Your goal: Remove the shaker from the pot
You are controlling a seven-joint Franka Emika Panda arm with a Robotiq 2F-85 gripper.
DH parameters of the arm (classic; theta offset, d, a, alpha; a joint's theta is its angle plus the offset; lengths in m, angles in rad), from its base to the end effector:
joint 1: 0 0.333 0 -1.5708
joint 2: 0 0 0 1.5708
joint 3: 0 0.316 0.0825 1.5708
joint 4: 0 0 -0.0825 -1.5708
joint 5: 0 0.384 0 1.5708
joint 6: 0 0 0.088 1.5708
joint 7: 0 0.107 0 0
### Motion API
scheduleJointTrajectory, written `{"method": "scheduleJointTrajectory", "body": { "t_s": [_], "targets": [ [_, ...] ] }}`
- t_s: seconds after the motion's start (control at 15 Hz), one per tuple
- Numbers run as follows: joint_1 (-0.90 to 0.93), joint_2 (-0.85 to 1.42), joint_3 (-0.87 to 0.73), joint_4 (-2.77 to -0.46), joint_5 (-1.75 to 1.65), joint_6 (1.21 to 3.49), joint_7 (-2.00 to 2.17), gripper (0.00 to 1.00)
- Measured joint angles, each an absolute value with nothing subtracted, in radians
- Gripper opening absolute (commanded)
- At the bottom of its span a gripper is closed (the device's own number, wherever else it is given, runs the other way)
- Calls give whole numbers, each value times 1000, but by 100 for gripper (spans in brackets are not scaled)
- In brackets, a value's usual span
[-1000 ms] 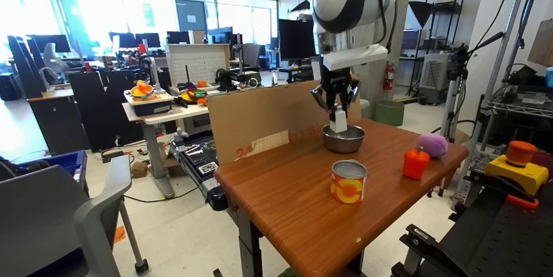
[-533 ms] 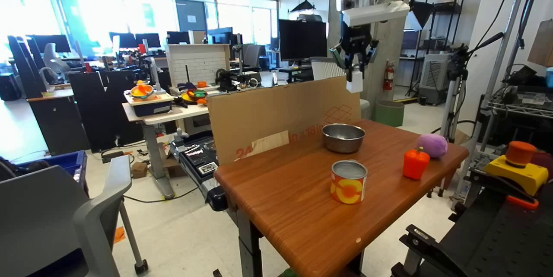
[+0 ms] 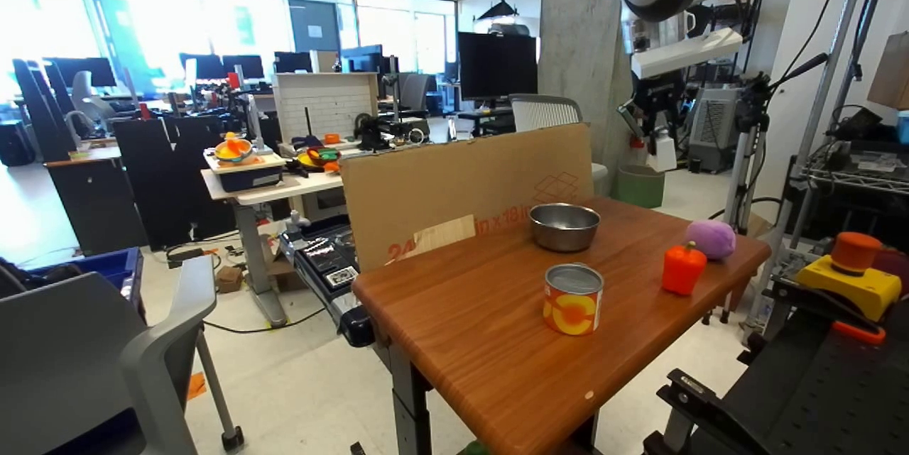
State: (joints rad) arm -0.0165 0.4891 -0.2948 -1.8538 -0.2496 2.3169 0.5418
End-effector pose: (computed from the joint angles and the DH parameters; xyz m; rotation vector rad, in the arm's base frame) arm 0.6124 -0.1892 0.2684 2.6754 -0.9001 0.0320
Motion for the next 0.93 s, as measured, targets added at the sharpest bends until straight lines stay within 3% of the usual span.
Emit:
{"method": "scheduleJointTrajectory", "body": {
  "t_s": [0.87, 0.93],
  "targets": [
    [-83, 646, -290, -1869, -175, 2320, 542, 9],
    [-83, 649, -289, -1869, -167, 2320, 540, 59]
  ]
}}
